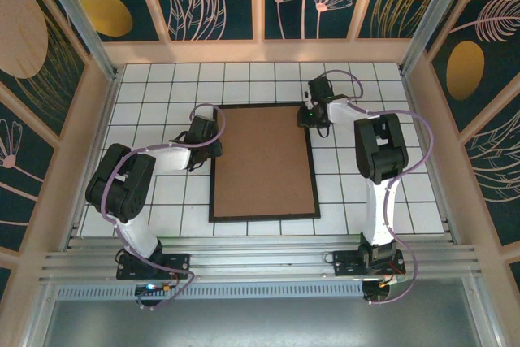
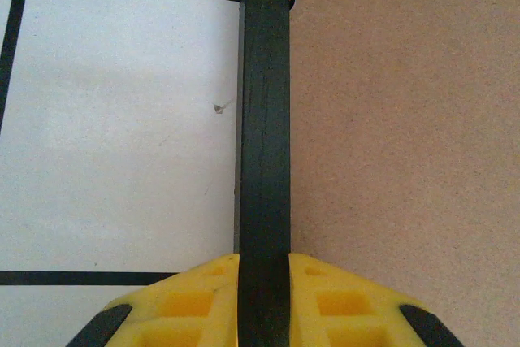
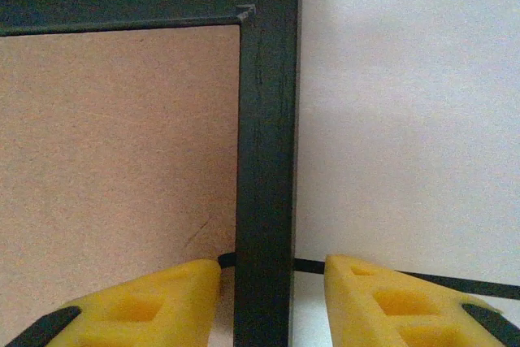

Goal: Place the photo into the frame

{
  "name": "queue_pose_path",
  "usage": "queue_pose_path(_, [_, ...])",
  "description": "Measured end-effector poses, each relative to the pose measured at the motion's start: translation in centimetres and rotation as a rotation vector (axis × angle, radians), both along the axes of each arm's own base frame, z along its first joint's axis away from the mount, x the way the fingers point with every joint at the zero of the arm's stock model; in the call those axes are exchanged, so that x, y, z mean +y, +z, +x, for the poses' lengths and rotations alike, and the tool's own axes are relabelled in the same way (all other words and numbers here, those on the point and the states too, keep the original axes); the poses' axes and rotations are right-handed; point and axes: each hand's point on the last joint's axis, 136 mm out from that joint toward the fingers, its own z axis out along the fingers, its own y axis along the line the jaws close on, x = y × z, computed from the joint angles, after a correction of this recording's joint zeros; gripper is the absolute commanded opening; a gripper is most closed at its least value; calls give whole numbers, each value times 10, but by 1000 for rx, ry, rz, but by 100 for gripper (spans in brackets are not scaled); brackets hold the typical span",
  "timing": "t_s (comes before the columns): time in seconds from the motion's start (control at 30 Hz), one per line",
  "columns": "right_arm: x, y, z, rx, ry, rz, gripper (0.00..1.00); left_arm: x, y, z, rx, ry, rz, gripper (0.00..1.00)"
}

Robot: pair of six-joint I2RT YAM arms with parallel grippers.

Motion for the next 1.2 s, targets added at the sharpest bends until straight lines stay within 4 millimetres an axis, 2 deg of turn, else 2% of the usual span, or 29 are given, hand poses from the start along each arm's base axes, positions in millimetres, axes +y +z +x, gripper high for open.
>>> queue_pose_path(0.1, [0,3,-4,4,-1,-17,46,0,0,0,0,0,1,21])
queue_pose_path(0.23, [1,15,-21,29,15,0,49,0,0,0,0,0,1,20])
queue_pose_path(0.33, [-5,41,-34,11,11,61,49,0,0,0,-1,0,0,20])
queue_pose_path(0.47, [-30,70,-51,-21,-41,128,46,0,0,0,-1,0,0,20])
queue_pose_path(0.57, [-43,66,-65,4,-68,143,44,0,0,0,0,0,2,20])
queue_pose_path(0.7, [-40,41,-89,90,-61,165,41,0,1,0,0,-3,3,20])
queue_pose_path(0.77, [-37,35,-95,115,-56,180,41,0,0,0,1,-3,4,21])
queue_pose_path(0.93, [-29,30,-84,123,-43,223,45,0,1,0,1,-3,4,20])
queue_pose_path(1.07, [-22,26,-52,105,-44,266,48,0,1,0,2,-3,4,20])
queue_pose_path(1.2, [-20,23,-21,82,-46,291,44,0,1,0,3,-4,5,20])
